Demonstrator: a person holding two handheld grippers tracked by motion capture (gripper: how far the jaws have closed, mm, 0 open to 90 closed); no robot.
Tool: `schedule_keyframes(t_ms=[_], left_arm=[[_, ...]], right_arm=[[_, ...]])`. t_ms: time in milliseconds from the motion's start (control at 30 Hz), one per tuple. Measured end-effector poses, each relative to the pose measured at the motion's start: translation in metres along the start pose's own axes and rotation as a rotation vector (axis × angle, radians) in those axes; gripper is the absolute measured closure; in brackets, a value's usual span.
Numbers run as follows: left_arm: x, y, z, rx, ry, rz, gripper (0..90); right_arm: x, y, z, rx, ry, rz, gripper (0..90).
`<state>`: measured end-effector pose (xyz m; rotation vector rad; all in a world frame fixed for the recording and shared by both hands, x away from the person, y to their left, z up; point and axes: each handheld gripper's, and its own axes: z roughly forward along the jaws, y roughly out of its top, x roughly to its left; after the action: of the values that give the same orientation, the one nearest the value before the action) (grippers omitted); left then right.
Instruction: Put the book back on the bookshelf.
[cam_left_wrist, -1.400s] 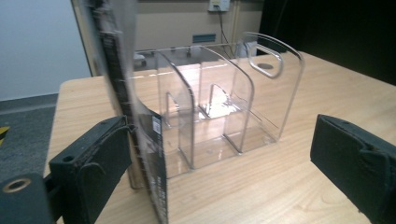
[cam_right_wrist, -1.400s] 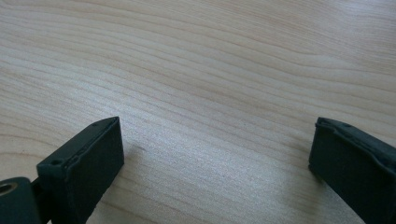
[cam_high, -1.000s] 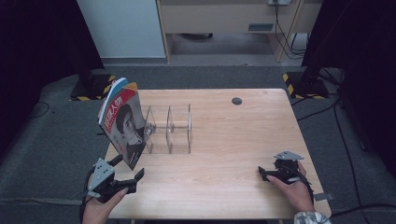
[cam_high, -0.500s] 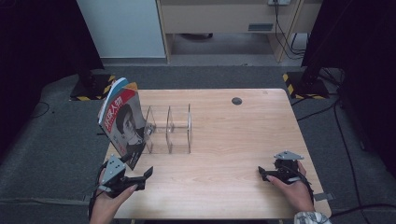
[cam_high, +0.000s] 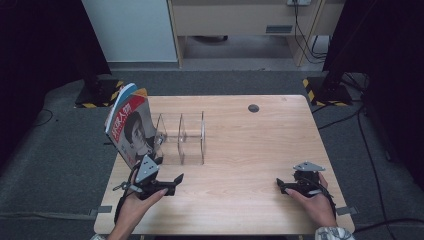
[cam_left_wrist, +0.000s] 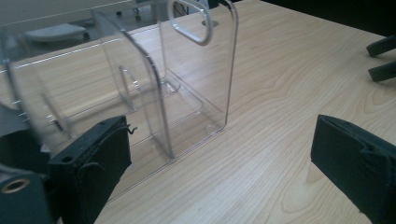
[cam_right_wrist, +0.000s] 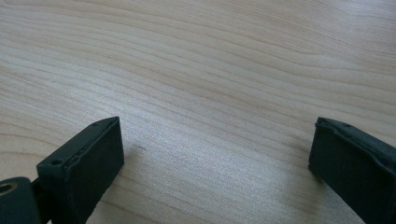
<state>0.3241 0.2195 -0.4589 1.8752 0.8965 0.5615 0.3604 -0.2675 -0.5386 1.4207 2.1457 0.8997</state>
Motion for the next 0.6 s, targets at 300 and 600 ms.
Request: schedule_keyframes(t_ms=[300,600], left_arm=[[-0.021,0.016,0.036,0.023,-0.077,0.0,4.5],[-0.04,0.026,0.045,0.004,-0.123,0.021,5.2]], right_arm=[[0.0,0.0,0.0,-0.001,0.003,0.0,3.5],[0.0,0.0,0.0,-0.002,0.003,-0.003,3.5]])
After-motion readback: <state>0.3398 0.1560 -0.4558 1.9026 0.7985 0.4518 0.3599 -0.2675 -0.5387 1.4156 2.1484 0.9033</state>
